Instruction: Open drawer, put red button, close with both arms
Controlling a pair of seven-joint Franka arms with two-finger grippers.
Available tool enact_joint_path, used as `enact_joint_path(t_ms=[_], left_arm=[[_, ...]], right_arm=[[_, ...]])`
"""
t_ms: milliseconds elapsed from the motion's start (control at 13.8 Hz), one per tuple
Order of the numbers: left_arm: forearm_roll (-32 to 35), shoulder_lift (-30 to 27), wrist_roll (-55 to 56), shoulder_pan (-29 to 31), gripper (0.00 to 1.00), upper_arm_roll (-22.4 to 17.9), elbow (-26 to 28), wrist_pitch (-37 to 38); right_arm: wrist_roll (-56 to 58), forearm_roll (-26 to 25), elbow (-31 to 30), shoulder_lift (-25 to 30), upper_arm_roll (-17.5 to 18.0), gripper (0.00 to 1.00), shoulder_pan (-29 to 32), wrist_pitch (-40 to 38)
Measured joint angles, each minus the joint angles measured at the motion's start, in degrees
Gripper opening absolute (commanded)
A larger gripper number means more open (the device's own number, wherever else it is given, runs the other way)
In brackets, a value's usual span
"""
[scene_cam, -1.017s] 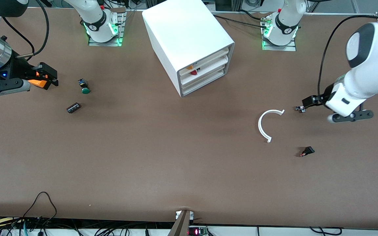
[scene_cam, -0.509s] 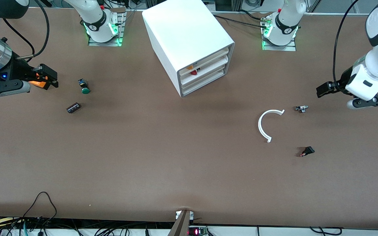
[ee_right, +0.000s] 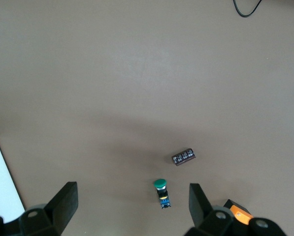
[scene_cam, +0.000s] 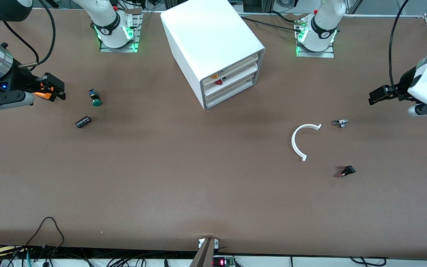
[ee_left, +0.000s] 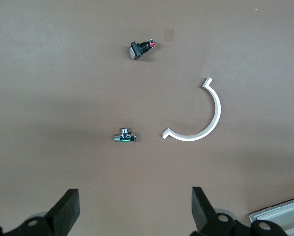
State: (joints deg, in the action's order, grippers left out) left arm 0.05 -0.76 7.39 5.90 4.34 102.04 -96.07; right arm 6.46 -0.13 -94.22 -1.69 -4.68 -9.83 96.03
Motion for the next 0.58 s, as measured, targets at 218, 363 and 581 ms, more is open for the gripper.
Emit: enact_joint_path(t_ms=[218,363,581], left_arm=[[-0.23,-1.19,-0.03,-0.76,1.00,-0.33,0.00,0.00],[-0.23,-1.93,-0.87,-0.92,1.00,-0.34,0.00,0.02],[-0.23,-2.63,-3.11,-0.93,1.00,-0.65,0.00,0.03]], right_arm=[[0.00,0.00,0.00,0.00,-0.04,1.00,0.02,0.02],[0.00,0.00,0.00,0.00,-0.05,1.00,0.03,0.04],[0.00,0.00,0.00,-0.06,-0.06,1.00,0.03,0.20]])
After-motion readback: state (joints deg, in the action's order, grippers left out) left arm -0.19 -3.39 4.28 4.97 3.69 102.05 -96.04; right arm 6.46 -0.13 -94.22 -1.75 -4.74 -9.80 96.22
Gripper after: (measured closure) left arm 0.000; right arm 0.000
